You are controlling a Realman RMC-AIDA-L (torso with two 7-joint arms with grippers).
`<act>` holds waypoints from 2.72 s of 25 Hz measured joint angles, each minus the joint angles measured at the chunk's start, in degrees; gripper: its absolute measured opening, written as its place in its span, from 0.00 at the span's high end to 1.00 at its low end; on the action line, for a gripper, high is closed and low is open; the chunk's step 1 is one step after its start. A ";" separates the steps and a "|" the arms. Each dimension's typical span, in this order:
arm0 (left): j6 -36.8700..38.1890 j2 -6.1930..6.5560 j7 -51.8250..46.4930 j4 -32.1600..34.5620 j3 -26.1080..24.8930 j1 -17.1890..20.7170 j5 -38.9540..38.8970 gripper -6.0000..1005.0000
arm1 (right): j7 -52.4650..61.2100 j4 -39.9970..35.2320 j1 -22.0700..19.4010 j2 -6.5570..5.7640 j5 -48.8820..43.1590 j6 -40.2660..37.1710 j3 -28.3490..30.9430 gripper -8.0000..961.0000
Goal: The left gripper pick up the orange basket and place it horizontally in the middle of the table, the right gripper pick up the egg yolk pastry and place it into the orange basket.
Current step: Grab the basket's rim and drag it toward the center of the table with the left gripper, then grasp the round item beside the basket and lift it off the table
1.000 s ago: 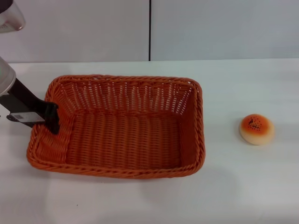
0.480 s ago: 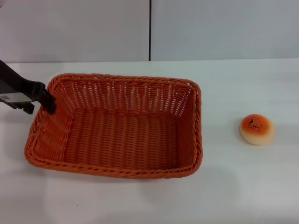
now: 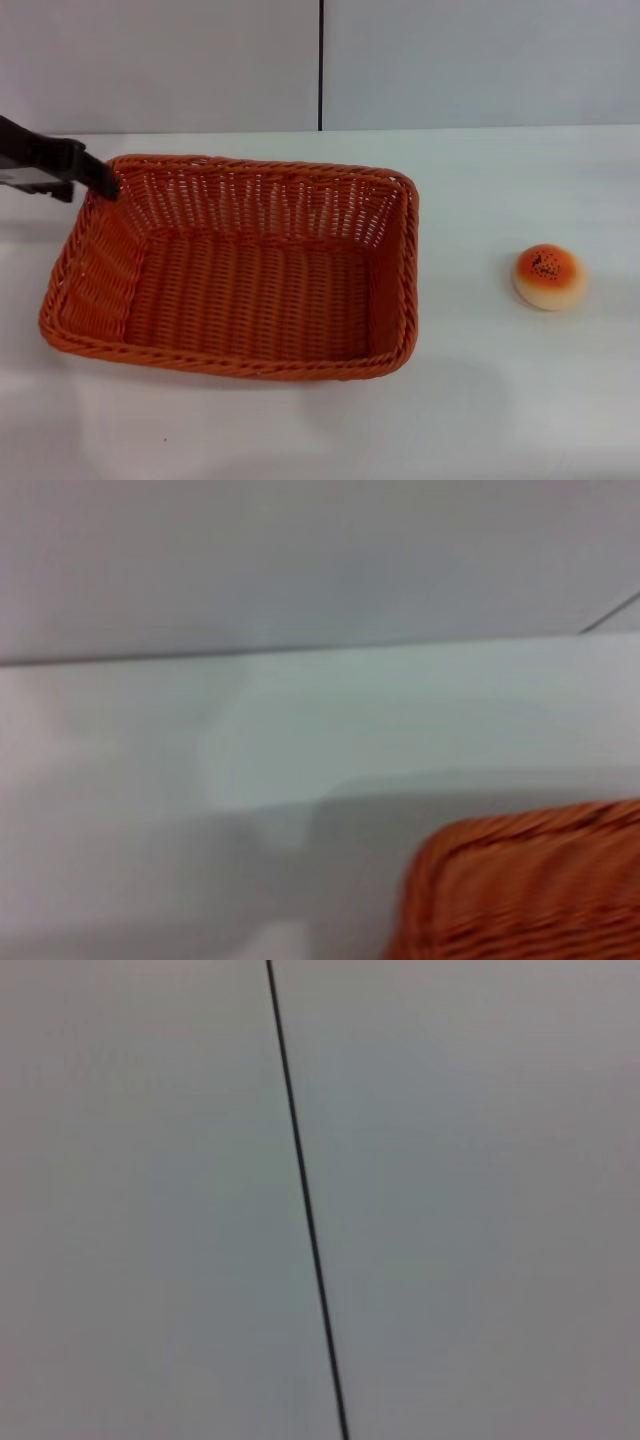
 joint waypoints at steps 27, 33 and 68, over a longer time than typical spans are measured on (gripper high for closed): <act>-24.60 -0.24 83.58 -36.06 -19.53 25.29 -63.76 0.45 | 49.35 -35.48 -2.71 3.19 -38.69 -3.88 -12.32 0.41; -23.45 -0.25 101.20 -48.57 -23.69 25.56 -76.24 0.45 | 69.76 -45.69 5.09 -0.36 -65.16 -15.25 -12.37 0.42; -19.53 -0.45 122.68 -64.57 -23.84 28.60 -86.21 0.45 | 85.41 -25.83 19.54 0.97 -89.76 -15.53 -35.25 0.42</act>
